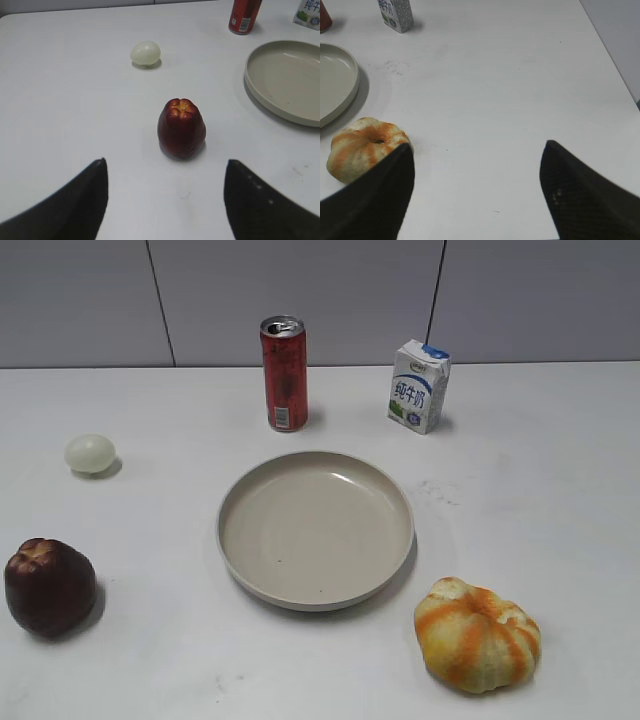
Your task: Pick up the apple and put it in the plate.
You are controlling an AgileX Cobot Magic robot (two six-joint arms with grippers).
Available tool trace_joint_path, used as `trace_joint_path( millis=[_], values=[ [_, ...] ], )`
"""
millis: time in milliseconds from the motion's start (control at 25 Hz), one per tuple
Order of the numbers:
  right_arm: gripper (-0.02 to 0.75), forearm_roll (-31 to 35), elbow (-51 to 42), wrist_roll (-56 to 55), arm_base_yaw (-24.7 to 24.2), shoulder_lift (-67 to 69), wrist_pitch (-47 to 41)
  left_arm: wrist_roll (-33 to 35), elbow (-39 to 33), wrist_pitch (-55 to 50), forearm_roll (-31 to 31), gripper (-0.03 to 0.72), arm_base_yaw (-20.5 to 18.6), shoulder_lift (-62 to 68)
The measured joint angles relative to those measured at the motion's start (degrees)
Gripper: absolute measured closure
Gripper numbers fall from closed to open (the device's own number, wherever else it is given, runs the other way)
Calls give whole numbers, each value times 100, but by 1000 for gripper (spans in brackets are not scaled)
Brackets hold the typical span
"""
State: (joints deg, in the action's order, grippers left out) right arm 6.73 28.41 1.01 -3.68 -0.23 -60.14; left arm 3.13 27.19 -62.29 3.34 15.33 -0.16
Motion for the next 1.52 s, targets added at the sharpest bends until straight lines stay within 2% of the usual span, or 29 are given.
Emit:
trace_joint_path(
  millis=[640,840,1040,1160,1360,1520],
  values=[
    [149,0,0,0,0,0,0,0,6,44,0,152,0,0],
    [149,0,0,0,0,0,0,0,129,755,-53,152,0,254],
    [149,0,0,1,0,0,0,0,132,1464,-16,147,0,1315],
    [149,0,0,1,0,0,0,42,140,1734,236,104,0,2154],
    [149,0,0,1,0,0,0,586,424,1779,935,53,0,3745],
    [149,0,0,1,0,0,0,729,801,1773,1054,52,0,5123]
  ],
)
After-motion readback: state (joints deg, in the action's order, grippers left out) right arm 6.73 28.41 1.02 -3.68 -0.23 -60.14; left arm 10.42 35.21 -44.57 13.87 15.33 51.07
